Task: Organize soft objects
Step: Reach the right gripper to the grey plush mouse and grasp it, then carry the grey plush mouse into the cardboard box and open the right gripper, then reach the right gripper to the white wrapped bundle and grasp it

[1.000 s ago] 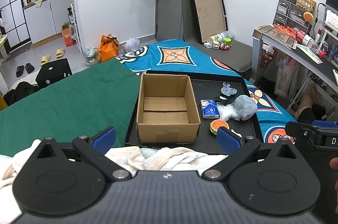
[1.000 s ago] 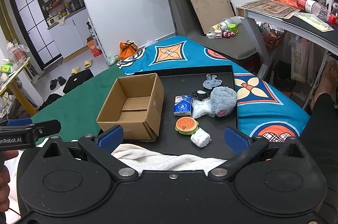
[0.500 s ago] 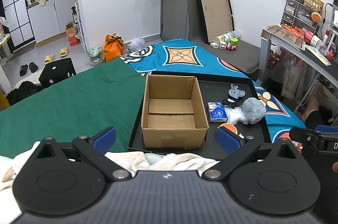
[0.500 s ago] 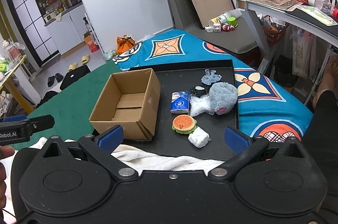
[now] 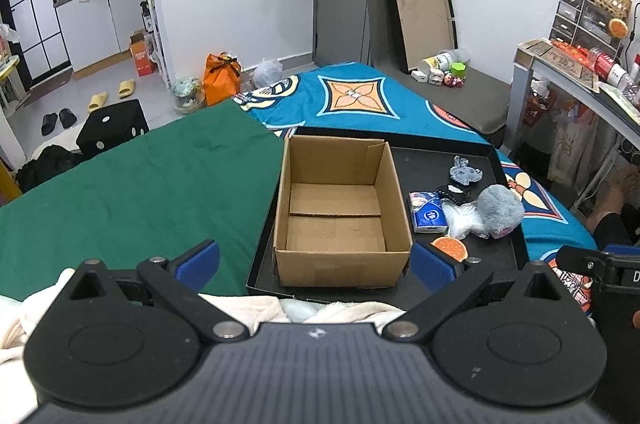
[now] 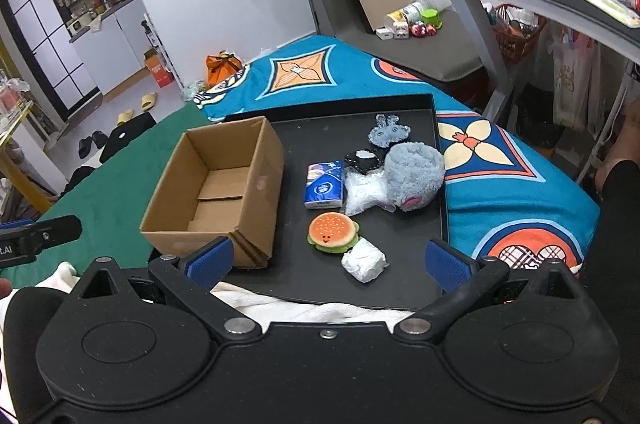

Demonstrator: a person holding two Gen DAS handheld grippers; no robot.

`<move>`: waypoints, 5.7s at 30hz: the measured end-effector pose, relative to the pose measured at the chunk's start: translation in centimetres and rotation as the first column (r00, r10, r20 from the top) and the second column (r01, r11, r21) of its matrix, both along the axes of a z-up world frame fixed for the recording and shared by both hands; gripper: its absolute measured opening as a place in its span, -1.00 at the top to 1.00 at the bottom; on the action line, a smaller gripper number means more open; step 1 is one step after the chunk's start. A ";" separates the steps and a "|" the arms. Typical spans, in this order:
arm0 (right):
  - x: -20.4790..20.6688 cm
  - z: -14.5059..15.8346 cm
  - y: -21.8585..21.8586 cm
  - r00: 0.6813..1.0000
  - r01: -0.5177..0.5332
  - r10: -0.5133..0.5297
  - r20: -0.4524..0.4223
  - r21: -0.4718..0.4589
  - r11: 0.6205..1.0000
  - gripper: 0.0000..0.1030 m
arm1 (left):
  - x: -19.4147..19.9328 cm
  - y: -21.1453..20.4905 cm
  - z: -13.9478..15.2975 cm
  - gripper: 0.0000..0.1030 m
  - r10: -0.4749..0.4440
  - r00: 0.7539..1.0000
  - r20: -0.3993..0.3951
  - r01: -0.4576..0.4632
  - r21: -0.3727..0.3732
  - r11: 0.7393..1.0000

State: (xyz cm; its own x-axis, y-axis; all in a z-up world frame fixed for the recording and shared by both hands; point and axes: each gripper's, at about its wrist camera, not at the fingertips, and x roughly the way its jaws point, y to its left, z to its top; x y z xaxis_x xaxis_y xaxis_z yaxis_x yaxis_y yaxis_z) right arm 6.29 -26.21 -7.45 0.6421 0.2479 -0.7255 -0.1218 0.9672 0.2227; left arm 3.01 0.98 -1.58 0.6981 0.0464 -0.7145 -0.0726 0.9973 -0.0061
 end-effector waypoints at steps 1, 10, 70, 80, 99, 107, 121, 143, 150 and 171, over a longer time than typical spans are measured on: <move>0.2 -0.3 -0.2 1.000 0.001 -0.001 -0.004 0.005 1.000 -1.00 | 0.2 0.1 -0.2 -0.96 0.003 1.000 -0.004 -0.003 -0.003 1.000; 2.7 -2.8 -3.1 0.999 0.010 -0.004 -0.050 0.123 0.992 -1.00 | 2.7 0.2 -2.1 -0.96 0.029 0.999 -0.035 -0.029 0.018 0.999; 15.2 -15.1 -3.5 0.978 0.198 -0.197 0.064 -0.004 0.980 -0.41 | 15.4 -0.2 -14.2 0.02 0.180 0.961 -0.211 -0.117 0.279 0.953; 14.7 -14.0 -3.7 0.971 0.227 -0.226 0.081 0.005 0.974 -0.07 | 14.7 -0.3 -14.3 0.35 0.168 0.963 -0.209 -0.107 0.276 0.955; 12.2 -8.7 0.8 0.974 0.086 -0.092 0.207 0.037 0.996 -0.05 | 13.3 1.3 -13.3 0.69 0.141 0.971 -0.193 -0.100 0.206 0.973; 11.9 -6.5 3.9 0.964 0.015 -0.024 0.265 0.035 0.999 -0.05 | 12.9 2.1 -14.0 0.69 0.120 0.970 -0.211 -0.087 0.162 0.983; 11.5 -5.1 9.8 0.945 -0.104 0.094 0.314 0.016 0.994 -0.05 | 12.9 4.2 -13.9 0.81 0.079 0.976 -0.201 -0.065 0.080 0.995; 13.3 -8.1 17.3 0.933 -0.187 0.225 0.281 -0.158 0.970 -0.41 | 13.3 6.4 -14.0 0.79 0.078 0.974 -0.215 -0.084 -0.017 0.996; 12.9 -8.3 15.7 0.952 -0.151 0.176 0.251 -0.117 0.982 -0.42 | 13.7 6.1 -14.2 0.75 0.081 0.971 -0.225 -0.083 0.001 0.997; 9.5 -9.5 8.5 0.987 -0.075 0.078 0.141 -0.030 0.997 -0.42 | 12.5 3.6 -12.7 -0.43 0.084 0.974 -0.213 -0.058 0.123 0.991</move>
State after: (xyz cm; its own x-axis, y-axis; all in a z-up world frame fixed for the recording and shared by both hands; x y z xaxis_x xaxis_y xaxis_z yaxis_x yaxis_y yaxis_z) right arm 15.80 -17.67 -16.94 0.7185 0.2837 -0.6350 -0.2244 0.9588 0.1744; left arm 15.50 4.56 -14.24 0.5191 0.1810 -0.8353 -0.1303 0.9827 0.1319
